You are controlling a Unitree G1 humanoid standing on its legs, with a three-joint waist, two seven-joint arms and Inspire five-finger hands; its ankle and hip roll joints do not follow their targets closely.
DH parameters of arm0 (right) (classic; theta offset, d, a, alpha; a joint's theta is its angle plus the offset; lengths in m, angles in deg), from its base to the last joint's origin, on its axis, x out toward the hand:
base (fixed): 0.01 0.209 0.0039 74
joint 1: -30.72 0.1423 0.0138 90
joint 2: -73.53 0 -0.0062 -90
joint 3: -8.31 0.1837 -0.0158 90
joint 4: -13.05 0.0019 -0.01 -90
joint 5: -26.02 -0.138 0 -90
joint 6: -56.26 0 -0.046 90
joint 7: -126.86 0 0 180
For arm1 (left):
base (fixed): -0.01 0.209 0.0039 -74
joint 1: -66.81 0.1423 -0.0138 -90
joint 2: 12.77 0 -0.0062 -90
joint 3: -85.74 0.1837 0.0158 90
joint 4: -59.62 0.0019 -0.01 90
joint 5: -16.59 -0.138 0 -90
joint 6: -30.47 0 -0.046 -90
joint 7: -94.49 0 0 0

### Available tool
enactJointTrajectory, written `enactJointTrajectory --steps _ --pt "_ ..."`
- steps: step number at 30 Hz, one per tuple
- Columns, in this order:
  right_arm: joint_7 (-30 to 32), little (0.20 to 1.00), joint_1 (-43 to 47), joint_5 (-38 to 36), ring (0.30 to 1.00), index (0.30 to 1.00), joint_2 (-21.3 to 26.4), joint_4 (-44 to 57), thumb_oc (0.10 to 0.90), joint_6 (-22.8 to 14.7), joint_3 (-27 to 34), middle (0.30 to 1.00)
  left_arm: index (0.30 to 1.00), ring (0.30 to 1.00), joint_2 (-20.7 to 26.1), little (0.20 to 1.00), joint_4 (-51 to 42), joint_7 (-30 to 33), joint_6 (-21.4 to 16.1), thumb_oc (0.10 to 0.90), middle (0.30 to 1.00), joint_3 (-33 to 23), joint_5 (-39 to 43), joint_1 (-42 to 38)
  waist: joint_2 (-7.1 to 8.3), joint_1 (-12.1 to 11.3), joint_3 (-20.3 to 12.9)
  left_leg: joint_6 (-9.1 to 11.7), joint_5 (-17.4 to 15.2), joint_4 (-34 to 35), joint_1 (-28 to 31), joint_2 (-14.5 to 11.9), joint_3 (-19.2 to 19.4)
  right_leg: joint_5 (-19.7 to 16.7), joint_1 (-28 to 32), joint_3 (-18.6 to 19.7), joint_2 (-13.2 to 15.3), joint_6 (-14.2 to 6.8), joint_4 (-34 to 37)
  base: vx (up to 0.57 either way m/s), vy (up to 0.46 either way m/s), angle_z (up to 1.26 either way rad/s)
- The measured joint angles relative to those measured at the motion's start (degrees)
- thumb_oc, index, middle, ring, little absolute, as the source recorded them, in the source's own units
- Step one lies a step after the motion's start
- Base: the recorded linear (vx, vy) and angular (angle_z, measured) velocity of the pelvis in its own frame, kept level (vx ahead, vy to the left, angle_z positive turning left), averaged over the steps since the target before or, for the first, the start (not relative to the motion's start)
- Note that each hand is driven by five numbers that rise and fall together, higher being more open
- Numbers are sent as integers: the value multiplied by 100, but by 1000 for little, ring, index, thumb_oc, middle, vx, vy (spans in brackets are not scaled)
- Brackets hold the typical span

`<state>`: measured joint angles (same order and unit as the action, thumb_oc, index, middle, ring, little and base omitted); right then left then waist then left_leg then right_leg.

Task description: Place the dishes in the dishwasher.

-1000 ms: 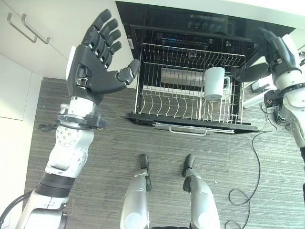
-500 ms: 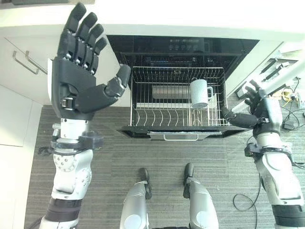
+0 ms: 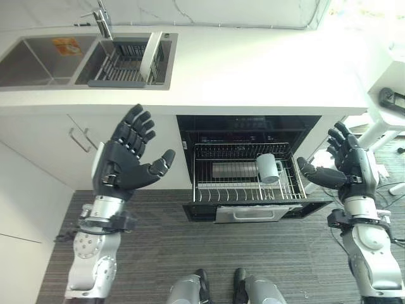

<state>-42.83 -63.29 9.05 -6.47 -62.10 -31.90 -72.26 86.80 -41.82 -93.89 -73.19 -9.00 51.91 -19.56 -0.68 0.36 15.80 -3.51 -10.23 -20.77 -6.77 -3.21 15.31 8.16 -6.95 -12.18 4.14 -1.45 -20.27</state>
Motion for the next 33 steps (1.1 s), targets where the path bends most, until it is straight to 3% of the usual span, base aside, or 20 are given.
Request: enactJointTrajectory --steps 3,6,10,13,14,16,17,18,19,20,21,23,25,26,28,29,30,31,32,33 --pt "6 900 -295 -21 900 900 29 77 800 -132 112 900 900 900 -14 900 -207 -93 -1 800 900 -20 37 202 28 -46 -12 42 88 297 312 62 -24 75 237 10 -3 47 39 172 -205 5" --pt "32 900 -322 -129 900 900 141 95 800 -133 151 900 900 900 -127 900 -310 -237 0 800 900 9 43 261 129 -61 -14 173 445 804 601 279 -16 274 196 -8 194 93 -230 108 -81 10" --pt "55 900 -234 -205 900 900 339 89 800 -111 150 900 900 900 -136 900 -306 -352 47 800 900 43 46 237 248 -54 37 390 542 571 561 312 12 355 255 -2 394 208 -347 87 145 6" --pt "76 900 -219 -242 900 900 392 91 800 -111 193 900 900 900 -135 900 -347 -354 51 800 900 46 52 240 298 28 68 518 285 335 439 -302 -98 396 362 55 307 228 -268 142 281 -1" --pt "84 900 -162 -242 900 900 410 86 800 -53 223 900 900 900 -146 900 -357 -327 51 800 900 57 117 223 174 112 67 801 274 310 211 -805 -600 438 327 141 239 165 -248 205 403 -13" --pt "81 900 -134 -242 900 900 418 53 800 8 244 900 900 900 -183 900 -280 -319 42 800 900 116 202 165 125 114 63 1010 320 348 43 -1178 -933 459 314 361 224 85 -292 169 380 -45" --pt "146 900 -81 -245 900 900 550 7 800 64 283 900 900 900 -197 900 -144 -317 40 800 900 270 252 97 -2 131 48 1034 356 532 -115 -1311 -1096 492 216 522 353 -81 -501 203 648 -59" --pt "155 900 -76 -247 900 900 787 -9 800 73 336 900 900 900 -217 900 -84 -338 39 800 900 357 246 80 -150 190 82 1118 697 626 -169 -1366 -1182 555 191 677 426 -294 -607 223 828 -80" --pt "150 900 -44 -300 900 900 788 -15 800 219 358 900 900 900 -190 900 -4 -339 43 800 900 382 241 93 -246 146 41 1023 590 49 -317 -1337 -1312 501 213 949 588 -458 -513 137 870 -91" --pt "170 900 -45 -354 900 900 831 66 800 235 414 900 900 900 -175 900 -16 -352 38 800 900 325 244 38 -236 135 27 1315 442 -63 -256 -1210 -1320 372 248 1191 932 -707 -336 71 791 -92" --pt "210 900 -49 -364 900 900 768 91 800 233 461 900 900 900 -170 900 -1 -374 39 800 900 280 247 -67 -50 170 50 1208 319 -296 -214 -766 -1078 -32 287 1267 1339 -1004 -158 54 798 -72" --pt "405 900 -51 -402 900 900 467 144 800 219 494 900 900 900 138 900 9 -412 -19 800 900 219 258 -678 -2 174 34 361 -341 -1032 -432 -210 -653 -1628 423 804 2040 -665 354 3 767 -17" --pt "417 900 -286 -473 900 900 197 384 800 178 559 900 900 900 262 900 -14 -504 -50 800 900 220 262 -999 121 63 36 -94 -482 -1191 -510 251 -579 -2826 270 730 2394 -712 445 -42 641 16" --pt "410 900 -448 -505 900 900 -96 555 800 137 503 900 900 900 317 900 -59 -490 -67 800 900 183 257 -1042 193 74 19 -332 -400 -1014 -530 321 -459 -3166 -24 635 2530 -610 349 -38 379 -8" --pt "357 900 -334 -501 900 900 -346 485 800 134 13 900 900 900 355 900 -23 -462 -79 800 900 4 247 -944 243 -81 -39 -523 -172 -443 -450 306 -157 -2476 -519 -8 2316 -1014 -81 -40 341 -55" --pt "264 900 -150 -497 900 900 -339 483 800 137 -200 900 900 900 362 900 -108 -425 -70 800 900 -138 215 -709 222 -106 -41 -631 1 -1 -292 327 30 -1775 -456 -396 1984 -937 -362 -11 352 -89" --pt "237 900 32 -492 900 900 -308 491 800 130 -267 900 900 900 353 900 -218 -385 -65 800 900 -179 194 -550 172 -251 -43 -449 149 362 -165 345 164 -1369 -343 -695 1602 -782 -527 24 295 -83" --pt "273 900 144 -448 900 900 -256 490 800 125 -266 900 900 900 345 900 -223 -339 -60 800 900 -80 148 -543 115 -350 -33 479 338 511 -146 364 105 -1048 -115 -819 997 -612 -520 19 218 -48" --pt "290 900 285 -440 900 900 -242 482 800 112 -286 900 900 900 476 900 -269 -323 -74 800 900 -48 139 -590 565 -306 -24 646 326 -369 -680 678 -375 -582 19 -601 984 -390 -584 40 115 -37" --pt "299 900 396 -430 900 900 17 523 800 83 -293 900 900 900 495 900 -318 -315 -139 800 900 -22 101 -594 432 -468 -71 111 -289 -983 -799 179 -595 -256 180 -515 795 -772 -647 43 29 -54"
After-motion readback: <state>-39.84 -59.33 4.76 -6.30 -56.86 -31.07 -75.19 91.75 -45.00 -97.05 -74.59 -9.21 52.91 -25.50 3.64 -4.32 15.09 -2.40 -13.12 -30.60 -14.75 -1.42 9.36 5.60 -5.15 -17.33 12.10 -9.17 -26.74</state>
